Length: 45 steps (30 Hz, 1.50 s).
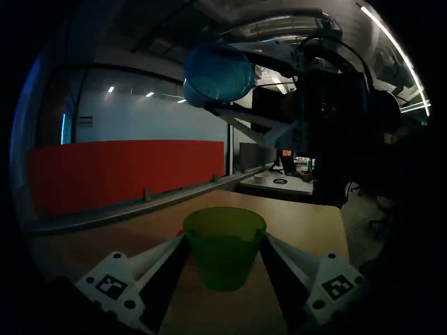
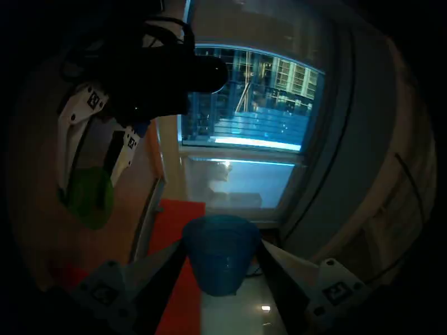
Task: Pour water
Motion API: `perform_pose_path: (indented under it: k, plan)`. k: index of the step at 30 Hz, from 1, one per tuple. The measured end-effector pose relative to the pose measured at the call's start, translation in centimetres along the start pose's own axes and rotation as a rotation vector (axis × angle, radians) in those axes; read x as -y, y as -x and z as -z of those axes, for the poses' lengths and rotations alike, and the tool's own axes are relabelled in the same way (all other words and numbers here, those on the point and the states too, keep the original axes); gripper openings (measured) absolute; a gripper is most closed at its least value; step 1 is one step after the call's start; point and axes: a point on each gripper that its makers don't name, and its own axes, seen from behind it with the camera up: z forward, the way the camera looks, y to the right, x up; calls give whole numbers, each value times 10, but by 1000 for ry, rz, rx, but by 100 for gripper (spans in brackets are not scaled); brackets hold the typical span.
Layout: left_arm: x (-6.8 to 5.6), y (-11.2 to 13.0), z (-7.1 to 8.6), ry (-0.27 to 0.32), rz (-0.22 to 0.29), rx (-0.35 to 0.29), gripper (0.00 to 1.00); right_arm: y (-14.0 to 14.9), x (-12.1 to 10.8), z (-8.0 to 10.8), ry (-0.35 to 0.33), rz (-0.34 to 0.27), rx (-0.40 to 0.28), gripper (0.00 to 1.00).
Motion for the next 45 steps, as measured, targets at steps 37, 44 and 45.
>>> perform_pose_path:
  k: [37,44,45]
  plan:
    - [3,-5,2,-13,-24,5,84,4,35,20,-66,-1172,32,89]
    - [2,-7,4,-14,-30,5,84,0,38,21,-92,-1325,24,89]
    - [2,-7,4,-14,-30,5,84,-1,39,21,-97,-1339,24,89]
